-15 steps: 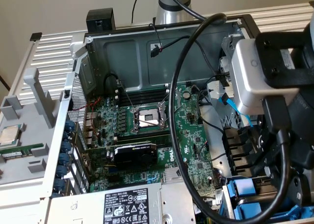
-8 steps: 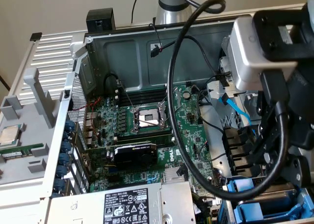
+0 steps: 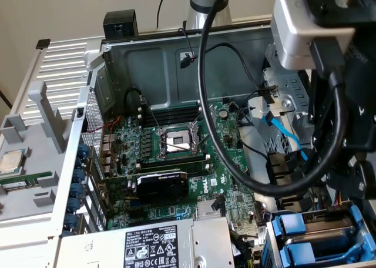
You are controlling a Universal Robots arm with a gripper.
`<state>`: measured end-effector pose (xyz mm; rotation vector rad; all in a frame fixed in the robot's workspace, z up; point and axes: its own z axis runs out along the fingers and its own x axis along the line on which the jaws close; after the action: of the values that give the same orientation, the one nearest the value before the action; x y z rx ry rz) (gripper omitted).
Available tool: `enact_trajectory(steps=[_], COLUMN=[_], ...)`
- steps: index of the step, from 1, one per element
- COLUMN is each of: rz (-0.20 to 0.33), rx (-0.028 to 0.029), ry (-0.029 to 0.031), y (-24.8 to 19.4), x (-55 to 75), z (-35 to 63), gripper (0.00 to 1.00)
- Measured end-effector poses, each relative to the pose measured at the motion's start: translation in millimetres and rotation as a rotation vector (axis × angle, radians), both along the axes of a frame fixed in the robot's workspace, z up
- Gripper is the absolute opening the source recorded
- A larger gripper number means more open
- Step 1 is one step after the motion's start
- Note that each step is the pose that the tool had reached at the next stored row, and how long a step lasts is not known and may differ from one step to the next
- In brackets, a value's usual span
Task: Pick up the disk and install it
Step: 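Insert the second disk wire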
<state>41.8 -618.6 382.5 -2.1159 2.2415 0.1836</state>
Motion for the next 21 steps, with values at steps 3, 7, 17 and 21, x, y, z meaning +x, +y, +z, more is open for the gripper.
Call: enact_trajectory(steps=[3, 7, 17, 21], rz=[0.000, 0.000, 0.000, 0.000], rx=[-0.0388, -0.0472, -0.0641, -0.0645], ry=[-0.0011, -0.0018, -0.0018, -0.0018], y=[6.3, 9.4, 15.4, 15.7], x=[0.0, 0.1, 0.3, 1.6], z=[0.0, 0.0, 0.0, 0.1], gripper=[0.16, 0.16, 0.16, 0.16])
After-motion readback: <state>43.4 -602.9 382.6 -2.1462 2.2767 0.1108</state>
